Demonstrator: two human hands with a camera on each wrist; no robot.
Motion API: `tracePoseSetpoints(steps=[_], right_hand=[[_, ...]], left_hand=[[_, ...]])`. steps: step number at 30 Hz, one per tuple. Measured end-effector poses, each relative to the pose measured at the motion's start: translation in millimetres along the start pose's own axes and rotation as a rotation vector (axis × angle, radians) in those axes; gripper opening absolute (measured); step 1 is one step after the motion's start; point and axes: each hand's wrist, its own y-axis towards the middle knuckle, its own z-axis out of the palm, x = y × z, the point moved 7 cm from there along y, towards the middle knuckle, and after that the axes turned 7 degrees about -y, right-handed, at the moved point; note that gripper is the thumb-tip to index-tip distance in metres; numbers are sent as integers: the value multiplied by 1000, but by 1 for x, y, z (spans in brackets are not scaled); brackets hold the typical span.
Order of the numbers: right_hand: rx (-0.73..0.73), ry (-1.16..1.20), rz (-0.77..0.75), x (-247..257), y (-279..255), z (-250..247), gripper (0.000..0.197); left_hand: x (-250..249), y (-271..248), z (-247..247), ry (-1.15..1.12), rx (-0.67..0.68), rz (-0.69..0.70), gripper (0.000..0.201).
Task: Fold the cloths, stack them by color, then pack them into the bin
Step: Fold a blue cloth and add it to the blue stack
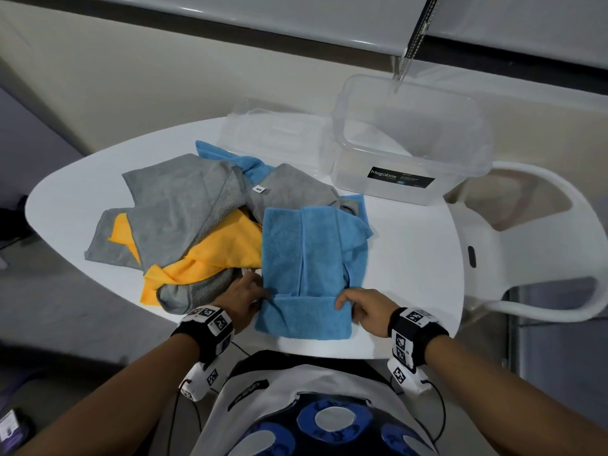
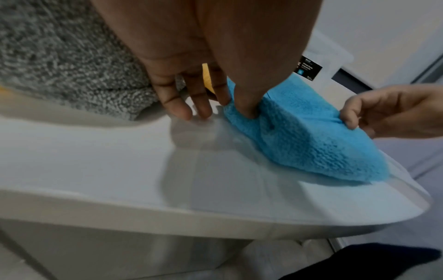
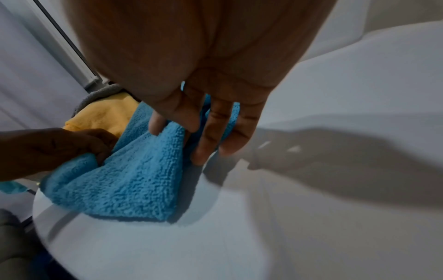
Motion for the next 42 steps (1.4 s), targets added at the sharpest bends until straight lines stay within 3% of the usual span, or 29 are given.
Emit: tracePoseSetpoints(steps=[2,5,8,13,16,18,21,24,26,30,33,35,36,38,42], right_hand=[[0,-18,-14,-2,-1,2,47],[-23,-8,-12,0,-5,2,42],[-93,-22,2,6,-4,-6,34],[-274,66,-72,12,5,-18,20],[-346,136,-74,9,7,-21,17],[-367,186,-35,4,10,-20,13],[-223,340,208,-8,14,-11,6],[-118,444,358,-17,17,1,17],[-118,437,356,-18,17,0,20],[-67,366,274,-10,15,-3,57],[-136,312,275,-5,19,-9,40],[-189,238,278,-5,23,-14,31],[-196,209,286,-7,25,-13,31],[-174,157,311,-9,29,-11,31],[-205,106,361,-13,31,-13,31]], left_hand=[[4,-2,1,-51,-9,-35,27],[12,-2,5,-133,-40,-112,43],[13,-1,-2,-211,-77,-215,27],[18,1,-12,-504,-171,-233,23],[25,1,-9,-821,-160,-408,16],[30,-1,-5,-904,-146,-517,18],[36,-2,1,-813,-96,-608,8],[33,-3,6,-774,-86,-663,8],[31,-3,4,-833,-116,-689,20],[21,-1,-2,-762,-34,-594,39],[23,1,-3,-631,9,-533,28],[32,2,-3,-490,31,-514,41],[37,2,0,-414,53,-526,46],[39,4,0,-323,48,-550,35],[30,7,-8,-296,-17,-555,25]])
